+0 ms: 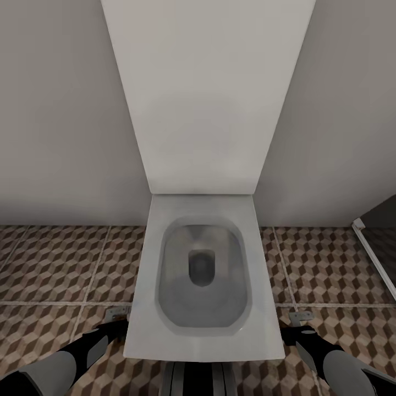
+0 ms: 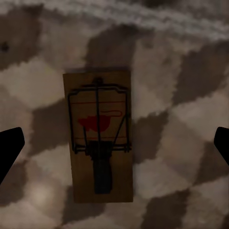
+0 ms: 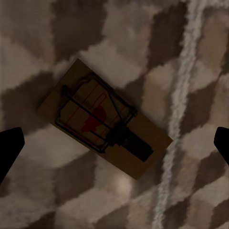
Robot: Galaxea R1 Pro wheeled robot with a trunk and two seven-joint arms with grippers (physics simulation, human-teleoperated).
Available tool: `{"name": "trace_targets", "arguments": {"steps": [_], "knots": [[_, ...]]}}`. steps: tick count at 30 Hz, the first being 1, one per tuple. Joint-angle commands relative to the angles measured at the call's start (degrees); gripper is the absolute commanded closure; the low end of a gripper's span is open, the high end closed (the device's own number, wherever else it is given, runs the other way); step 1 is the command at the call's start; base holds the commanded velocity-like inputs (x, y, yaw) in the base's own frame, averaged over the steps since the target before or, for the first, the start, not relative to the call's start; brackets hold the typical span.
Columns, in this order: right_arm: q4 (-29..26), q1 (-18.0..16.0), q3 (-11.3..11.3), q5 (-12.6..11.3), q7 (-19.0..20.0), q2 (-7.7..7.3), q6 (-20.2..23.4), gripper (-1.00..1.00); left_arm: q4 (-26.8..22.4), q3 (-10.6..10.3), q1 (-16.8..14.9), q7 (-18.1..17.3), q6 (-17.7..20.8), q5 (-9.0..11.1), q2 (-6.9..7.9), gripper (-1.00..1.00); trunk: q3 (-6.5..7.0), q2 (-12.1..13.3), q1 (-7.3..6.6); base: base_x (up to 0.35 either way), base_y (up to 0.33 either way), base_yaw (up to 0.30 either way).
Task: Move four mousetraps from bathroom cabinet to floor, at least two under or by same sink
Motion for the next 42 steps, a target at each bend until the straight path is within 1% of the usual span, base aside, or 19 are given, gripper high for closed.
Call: {"name": "trace_targets", "arguments": {"steps": [1, 5, 9, 16, 30, 42], "knots": [[-0.05, -0.02, -0.41, 0.6, -0.09, 0.02, 0.24, -1.0, -0.03, -0.47, -0.02, -0.02, -0.05, 0.59, 0.03, -1.0, -0.03, -0.01, -0.01, 0.0, 0.0, 0.0], [-0.05, -0.02, -0.41, 0.6, -0.09, 0.02, 0.24, -1.0, -0.03, -0.42, -0.02, 0.28, 0.01, 0.81, -0.01, -1.0, -0.03, -0.01, -0.01, -0.022, 0.0, 0.0], [-0.05, -0.02, -0.41, 0.6, -0.09, 0.04, 0.23, -1.0, -0.03, -0.39, -0.02, 1.2, 0.02, 1.0, -0.04, -1.0, -0.03, -0.01, -0.01, -0.179, 0.0, 0.0], [-0.05, -0.02, -0.41, 0.6, -0.09, 0.02, 0.23, -1.0, -0.03, -0.37, -0.02, 2.28, 0.06, 1.13, -0.05, -1.0, -0.03, -0.01, -0.01, -0.292, 0.0, 0.0], [-0.05, -0.02, -0.41, 0.62, -0.09, 0.02, 0.09, -1.0, -0.03, -0.37, -0.02, 2.49, -0.01, 1.1, -0.06, -1.0, -0.03, -0.01, -0.01, -0.289, 0.0, 0.0], [-0.05, -0.02, -0.47, 0.77, -0.09, -0.05, -2.35, -1.0, -0.1, -0.37, -0.02, 2.5, -0.1, 1.08, -0.06, -1.0, -0.03, -0.01, -0.01, -0.059, 0.0, 0.0]]}}
